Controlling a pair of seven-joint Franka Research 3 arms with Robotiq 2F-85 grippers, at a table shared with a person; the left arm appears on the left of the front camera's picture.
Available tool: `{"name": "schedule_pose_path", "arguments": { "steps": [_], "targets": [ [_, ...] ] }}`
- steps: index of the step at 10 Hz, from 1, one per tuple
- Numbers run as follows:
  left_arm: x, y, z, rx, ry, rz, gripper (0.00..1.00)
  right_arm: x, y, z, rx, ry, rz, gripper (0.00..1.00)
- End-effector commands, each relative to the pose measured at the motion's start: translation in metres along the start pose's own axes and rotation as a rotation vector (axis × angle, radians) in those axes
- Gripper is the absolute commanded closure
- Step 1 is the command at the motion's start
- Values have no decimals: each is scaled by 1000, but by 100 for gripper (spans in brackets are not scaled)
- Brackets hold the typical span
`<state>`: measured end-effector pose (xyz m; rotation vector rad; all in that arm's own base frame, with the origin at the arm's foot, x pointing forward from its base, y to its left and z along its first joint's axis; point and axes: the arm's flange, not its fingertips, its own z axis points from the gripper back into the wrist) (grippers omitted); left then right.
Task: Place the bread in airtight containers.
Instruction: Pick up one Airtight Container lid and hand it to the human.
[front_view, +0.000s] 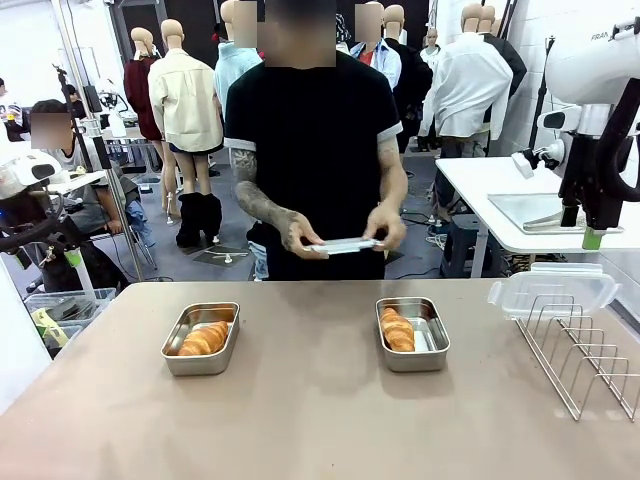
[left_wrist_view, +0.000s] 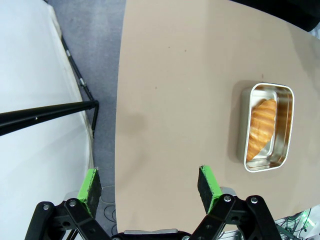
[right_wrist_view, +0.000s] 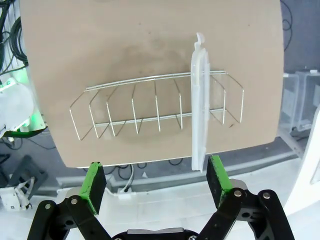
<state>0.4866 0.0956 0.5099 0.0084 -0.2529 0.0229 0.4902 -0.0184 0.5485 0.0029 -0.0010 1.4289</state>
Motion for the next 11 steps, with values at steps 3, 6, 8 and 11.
{"name": "schedule_pose_path", "arguments": {
  "steps": [3, 6, 8, 11],
  "targets": [
    [-2, -1, 0, 6, -15, 19, 0, -1, -3, 2, 2, 5, 3, 0],
    [-2, -1, 0, 6, -15, 19, 0, -1, -3, 2, 2, 5, 3, 0],
    [-2, -1, 0, 6, -15, 19, 0, -1, -3, 2, 2, 5, 3, 0],
    [-2, -1, 0, 6, -15, 19, 0, -1, -3, 2, 2, 5, 3, 0]
  ]
}}
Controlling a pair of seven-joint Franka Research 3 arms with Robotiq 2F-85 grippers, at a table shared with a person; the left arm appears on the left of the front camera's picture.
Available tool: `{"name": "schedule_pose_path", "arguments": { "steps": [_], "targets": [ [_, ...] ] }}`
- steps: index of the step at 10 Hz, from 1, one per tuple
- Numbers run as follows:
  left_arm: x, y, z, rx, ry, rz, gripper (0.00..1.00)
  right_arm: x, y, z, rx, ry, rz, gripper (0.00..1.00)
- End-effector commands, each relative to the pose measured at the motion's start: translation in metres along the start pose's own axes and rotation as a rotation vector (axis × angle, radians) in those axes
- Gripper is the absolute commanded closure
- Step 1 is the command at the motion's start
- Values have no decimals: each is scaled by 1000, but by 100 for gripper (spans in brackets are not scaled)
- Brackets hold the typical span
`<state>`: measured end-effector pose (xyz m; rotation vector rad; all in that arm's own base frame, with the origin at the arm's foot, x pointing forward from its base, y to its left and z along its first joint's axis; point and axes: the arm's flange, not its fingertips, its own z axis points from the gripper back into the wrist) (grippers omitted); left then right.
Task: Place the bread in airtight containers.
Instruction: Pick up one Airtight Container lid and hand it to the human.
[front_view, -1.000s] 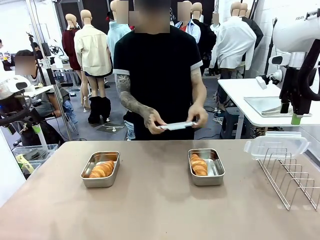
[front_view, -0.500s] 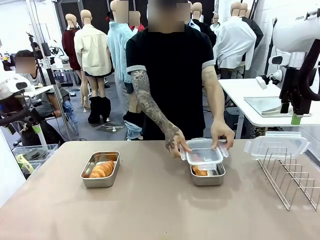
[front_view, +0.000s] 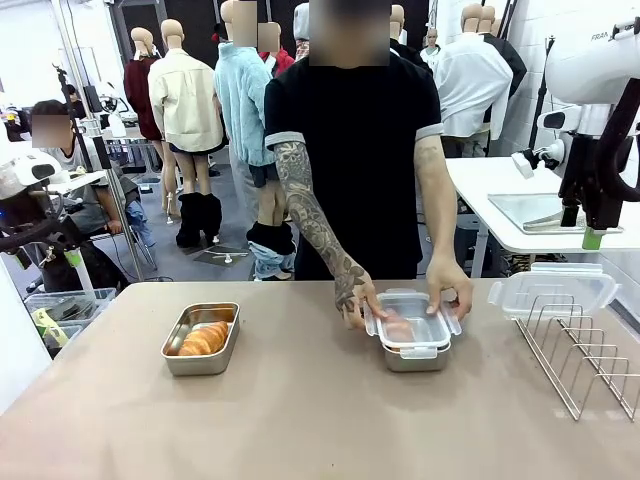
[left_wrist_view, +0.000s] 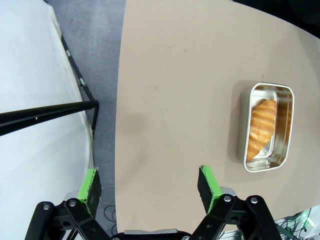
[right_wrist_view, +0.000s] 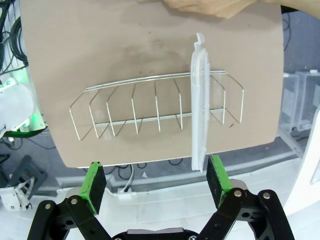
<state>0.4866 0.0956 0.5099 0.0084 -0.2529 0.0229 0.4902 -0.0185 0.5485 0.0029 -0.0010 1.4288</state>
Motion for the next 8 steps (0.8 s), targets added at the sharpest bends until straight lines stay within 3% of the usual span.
{"name": "schedule_pose_path", "arguments": {
  "steps": [1, 8],
  "targets": [
    [-2, -1, 0, 6, -15, 19, 0, -1, -3, 2, 2, 5, 3, 0],
    [-2, -1, 0, 6, -15, 19, 0, -1, -3, 2, 2, 5, 3, 0]
  ]
}}
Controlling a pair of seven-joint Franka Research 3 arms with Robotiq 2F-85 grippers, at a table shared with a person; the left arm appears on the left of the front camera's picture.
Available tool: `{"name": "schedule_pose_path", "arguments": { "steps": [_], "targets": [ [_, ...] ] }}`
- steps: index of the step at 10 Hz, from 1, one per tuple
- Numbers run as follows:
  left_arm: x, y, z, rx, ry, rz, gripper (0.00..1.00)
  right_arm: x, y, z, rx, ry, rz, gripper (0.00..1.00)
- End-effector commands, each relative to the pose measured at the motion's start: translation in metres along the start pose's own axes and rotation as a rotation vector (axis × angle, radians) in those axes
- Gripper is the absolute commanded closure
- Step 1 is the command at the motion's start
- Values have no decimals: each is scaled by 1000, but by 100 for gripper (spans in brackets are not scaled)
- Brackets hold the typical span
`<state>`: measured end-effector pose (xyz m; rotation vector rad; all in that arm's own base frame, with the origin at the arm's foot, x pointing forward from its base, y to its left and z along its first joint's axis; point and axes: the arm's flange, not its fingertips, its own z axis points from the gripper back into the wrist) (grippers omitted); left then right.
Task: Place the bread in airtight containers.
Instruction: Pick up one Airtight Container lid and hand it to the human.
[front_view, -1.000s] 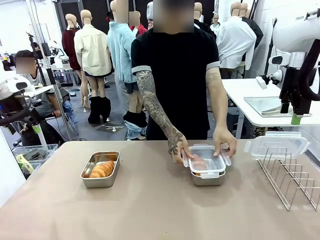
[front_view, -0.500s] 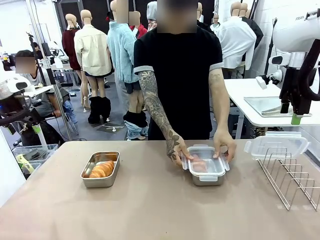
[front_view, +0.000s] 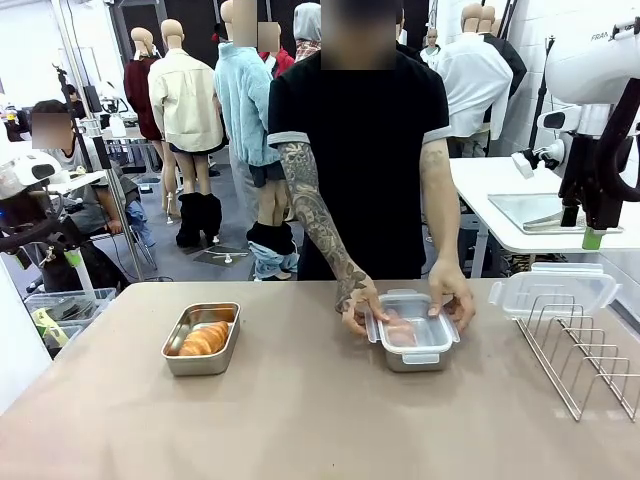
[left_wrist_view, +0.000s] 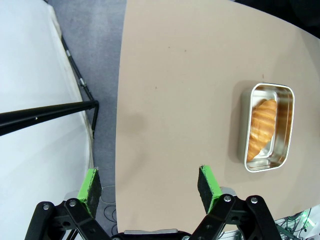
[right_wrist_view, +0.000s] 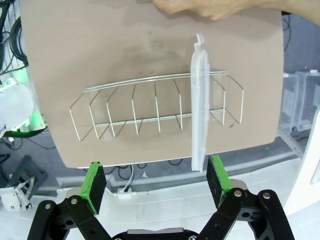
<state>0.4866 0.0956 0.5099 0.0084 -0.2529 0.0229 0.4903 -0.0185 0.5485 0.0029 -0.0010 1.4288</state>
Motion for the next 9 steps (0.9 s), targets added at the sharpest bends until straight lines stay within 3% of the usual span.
{"name": "schedule_pose_path", "arguments": {
  "steps": [1, 9],
  "targets": [
    [-2, -1, 0, 6, -15, 19, 0, -1, -3, 2, 2, 5, 3, 0],
    [-2, -1, 0, 6, -15, 19, 0, -1, -3, 2, 2, 5, 3, 0]
  ]
}}
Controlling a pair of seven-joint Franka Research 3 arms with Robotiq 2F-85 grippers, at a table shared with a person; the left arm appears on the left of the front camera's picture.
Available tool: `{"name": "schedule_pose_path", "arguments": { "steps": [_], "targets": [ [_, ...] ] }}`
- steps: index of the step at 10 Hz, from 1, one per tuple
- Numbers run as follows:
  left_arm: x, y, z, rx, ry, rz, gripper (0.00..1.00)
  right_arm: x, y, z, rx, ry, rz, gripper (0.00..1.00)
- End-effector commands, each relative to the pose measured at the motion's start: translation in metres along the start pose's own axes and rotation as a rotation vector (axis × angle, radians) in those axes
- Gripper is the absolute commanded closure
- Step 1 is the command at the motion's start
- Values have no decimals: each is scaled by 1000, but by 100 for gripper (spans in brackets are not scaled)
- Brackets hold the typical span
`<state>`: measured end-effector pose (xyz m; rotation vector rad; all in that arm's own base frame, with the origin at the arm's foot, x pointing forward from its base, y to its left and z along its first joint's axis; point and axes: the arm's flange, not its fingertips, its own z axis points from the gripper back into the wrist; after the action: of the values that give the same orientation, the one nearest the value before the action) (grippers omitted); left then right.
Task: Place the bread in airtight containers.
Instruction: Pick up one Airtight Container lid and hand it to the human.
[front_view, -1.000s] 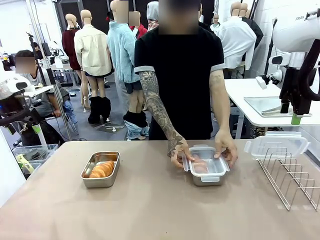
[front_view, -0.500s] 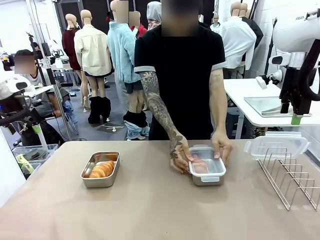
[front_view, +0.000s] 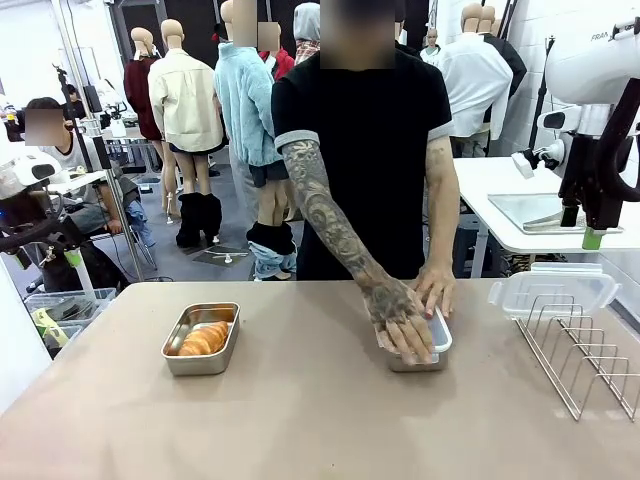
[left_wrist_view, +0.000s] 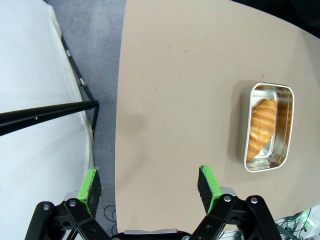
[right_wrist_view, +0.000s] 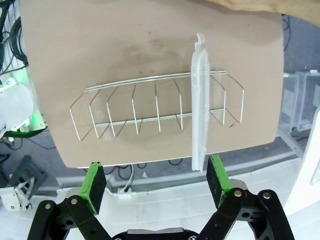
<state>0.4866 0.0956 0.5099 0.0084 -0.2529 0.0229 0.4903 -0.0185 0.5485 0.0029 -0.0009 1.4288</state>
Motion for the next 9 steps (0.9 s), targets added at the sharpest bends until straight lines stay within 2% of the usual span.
{"name": "schedule_pose_path", "arguments": {
  "steps": [1, 9],
  "targets": [
    [-2, -1, 0, 6, -15, 19, 0, -1, -3, 2, 2, 5, 3, 0],
    [-2, -1, 0, 6, -15, 19, 0, -1, -3, 2, 2, 5, 3, 0]
  ]
}}
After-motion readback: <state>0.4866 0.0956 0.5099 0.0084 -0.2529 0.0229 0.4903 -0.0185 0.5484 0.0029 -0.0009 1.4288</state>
